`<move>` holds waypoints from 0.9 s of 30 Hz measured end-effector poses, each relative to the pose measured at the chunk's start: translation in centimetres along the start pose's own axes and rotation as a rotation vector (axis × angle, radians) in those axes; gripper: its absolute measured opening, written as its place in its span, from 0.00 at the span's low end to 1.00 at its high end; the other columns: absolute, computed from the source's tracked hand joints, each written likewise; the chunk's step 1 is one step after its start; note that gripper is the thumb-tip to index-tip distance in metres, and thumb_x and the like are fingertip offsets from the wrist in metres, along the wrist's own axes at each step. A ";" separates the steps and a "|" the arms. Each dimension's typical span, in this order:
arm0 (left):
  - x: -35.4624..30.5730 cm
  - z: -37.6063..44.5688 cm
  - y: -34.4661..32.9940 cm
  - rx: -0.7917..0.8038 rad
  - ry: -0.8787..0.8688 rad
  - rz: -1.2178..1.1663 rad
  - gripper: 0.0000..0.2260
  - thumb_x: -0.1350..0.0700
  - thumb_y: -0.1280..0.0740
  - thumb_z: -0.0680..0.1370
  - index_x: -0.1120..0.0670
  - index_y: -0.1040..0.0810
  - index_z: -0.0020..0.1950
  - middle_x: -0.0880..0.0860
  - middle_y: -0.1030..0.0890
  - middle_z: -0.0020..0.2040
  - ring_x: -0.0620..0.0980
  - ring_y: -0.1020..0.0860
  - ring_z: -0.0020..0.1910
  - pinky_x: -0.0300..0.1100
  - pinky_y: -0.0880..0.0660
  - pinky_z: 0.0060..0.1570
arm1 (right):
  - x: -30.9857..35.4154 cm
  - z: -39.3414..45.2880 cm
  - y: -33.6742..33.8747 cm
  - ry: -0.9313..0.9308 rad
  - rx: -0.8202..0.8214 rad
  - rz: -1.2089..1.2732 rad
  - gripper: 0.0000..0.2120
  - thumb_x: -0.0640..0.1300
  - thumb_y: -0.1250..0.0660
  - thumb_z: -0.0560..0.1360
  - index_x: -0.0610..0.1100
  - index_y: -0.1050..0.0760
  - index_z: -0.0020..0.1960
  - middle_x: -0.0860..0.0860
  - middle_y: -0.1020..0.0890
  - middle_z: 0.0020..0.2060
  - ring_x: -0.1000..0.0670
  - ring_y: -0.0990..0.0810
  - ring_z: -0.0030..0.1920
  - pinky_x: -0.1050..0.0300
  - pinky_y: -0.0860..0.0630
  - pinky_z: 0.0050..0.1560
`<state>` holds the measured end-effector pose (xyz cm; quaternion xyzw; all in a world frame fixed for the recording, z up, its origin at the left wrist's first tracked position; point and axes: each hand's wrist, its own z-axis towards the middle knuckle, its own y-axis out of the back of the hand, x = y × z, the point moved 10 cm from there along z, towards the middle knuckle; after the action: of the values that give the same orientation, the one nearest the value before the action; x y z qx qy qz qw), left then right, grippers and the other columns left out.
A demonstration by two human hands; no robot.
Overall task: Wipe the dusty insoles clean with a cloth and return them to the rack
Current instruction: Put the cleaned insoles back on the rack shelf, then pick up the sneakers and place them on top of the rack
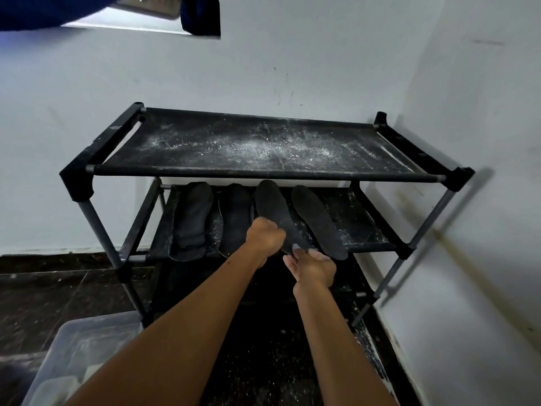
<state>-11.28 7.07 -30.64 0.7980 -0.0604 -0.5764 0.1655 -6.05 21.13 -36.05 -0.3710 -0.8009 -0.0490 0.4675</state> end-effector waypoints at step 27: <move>23.9 -25.6 -26.3 0.619 -0.030 0.772 0.14 0.57 0.39 0.75 0.60 0.28 0.59 0.60 0.25 0.60 0.59 0.26 0.60 0.48 0.29 0.59 | -9.5 0.3 35.5 0.250 0.132 -1.826 0.14 0.51 0.41 0.75 0.46 0.28 0.57 0.44 0.19 0.52 0.43 0.21 0.55 0.52 0.27 0.53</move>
<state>18.19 29.83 -53.67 0.7206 -0.5222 -0.4396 0.1212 19.17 41.62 -53.15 0.4398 -0.7276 -0.3926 0.3509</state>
